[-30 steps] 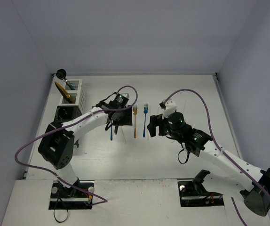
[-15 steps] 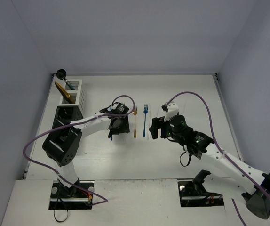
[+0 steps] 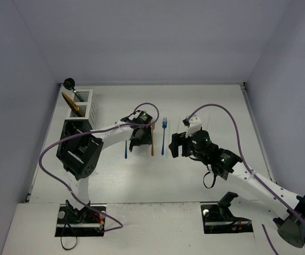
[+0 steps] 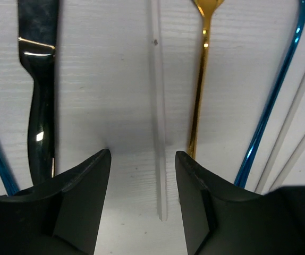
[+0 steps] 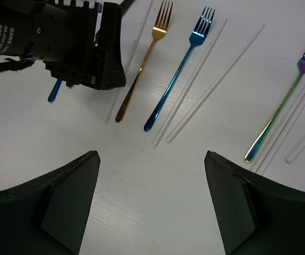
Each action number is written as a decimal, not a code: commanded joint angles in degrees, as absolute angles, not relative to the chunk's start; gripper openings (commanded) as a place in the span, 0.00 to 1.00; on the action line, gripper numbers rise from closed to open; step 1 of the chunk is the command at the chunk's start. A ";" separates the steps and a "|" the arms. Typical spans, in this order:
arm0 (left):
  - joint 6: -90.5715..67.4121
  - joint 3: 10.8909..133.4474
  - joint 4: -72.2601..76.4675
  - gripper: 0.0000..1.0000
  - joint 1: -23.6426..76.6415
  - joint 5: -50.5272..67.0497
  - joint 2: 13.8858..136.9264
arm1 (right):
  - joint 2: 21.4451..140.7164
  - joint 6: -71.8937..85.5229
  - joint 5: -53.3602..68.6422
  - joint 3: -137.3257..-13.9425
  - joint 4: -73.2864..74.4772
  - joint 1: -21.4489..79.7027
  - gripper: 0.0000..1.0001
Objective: Sort the eating utensils into containers
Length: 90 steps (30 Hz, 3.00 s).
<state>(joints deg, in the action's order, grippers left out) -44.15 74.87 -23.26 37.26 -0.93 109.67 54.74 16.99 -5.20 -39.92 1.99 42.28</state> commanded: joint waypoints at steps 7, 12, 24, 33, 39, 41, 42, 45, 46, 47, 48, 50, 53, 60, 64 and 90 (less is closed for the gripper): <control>-34.38 83.17 -31.61 0.48 40.81 -8.60 104.76 | 54.93 17.44 -6.68 -40.65 -0.26 41.79 0.77; -31.14 87.01 -38.24 0.48 38.45 -10.86 104.78 | 55.56 17.31 -6.47 -40.68 -0.26 41.77 0.77; -26.80 94.86 -44.16 0.46 31.92 -1.60 114.63 | 55.37 17.26 -6.11 -40.61 -0.26 41.71 0.77; -26.59 97.80 -45.67 0.43 30.39 -1.53 119.26 | 55.03 17.23 -6.19 -40.30 -0.18 41.57 0.77; -25.75 99.32 -45.96 0.43 30.23 -2.55 121.38 | 54.76 17.40 -6.15 -39.99 -0.26 41.57 0.78; -25.33 100.03 -45.87 0.43 30.19 -2.71 121.92 | 54.83 17.49 -6.06 -39.99 -0.26 41.57 0.78; -25.12 100.32 -45.97 0.43 30.23 -2.79 122.20 | 54.95 17.49 -6.06 -39.99 -0.26 41.57 0.78; -24.87 100.98 -45.97 0.43 30.23 -2.38 122.61 | 55.11 17.58 -5.98 -39.99 -0.26 41.57 0.77; -24.87 101.00 -45.96 0.43 30.23 -2.36 122.71 | 55.11 17.58 -5.97 -39.99 -0.26 41.57 0.77; -24.87 101.16 -45.92 0.43 30.23 -2.15 123.00 | 55.15 17.58 -5.93 -40.03 -0.26 41.62 0.78; -24.87 101.33 -45.88 0.43 30.23 -1.95 123.29 | 55.19 17.58 -5.89 -40.08 -0.26 41.66 0.78; -24.70 101.42 -46.13 0.43 30.15 -1.85 124.12 | 55.37 17.59 -5.88 -40.08 -0.26 41.65 0.78; -24.89 101.24 -45.97 0.38 30.14 -1.54 124.74 | 55.38 17.67 -5.80 -39.99 -0.26 41.65 0.78; -23.59 101.37 -45.79 0.00 30.23 -0.76 124.98 | 55.96 17.93 -5.51 -40.08 -0.26 41.57 0.78; -21.91 101.46 -45.16 0.00 30.32 -1.56 121.43 | 56.10 17.93 -5.48 -40.10 -0.26 41.63 0.77; -24.62 75.71 -7.36 0.00 2.72 -14.67 79.44 | 55.20 16.25 -4.00 -39.98 -0.26 41.31 0.78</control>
<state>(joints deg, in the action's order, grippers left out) -23.07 75.70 -17.79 5.75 -14.99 78.52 55.81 16.80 -4.35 -39.79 2.00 41.61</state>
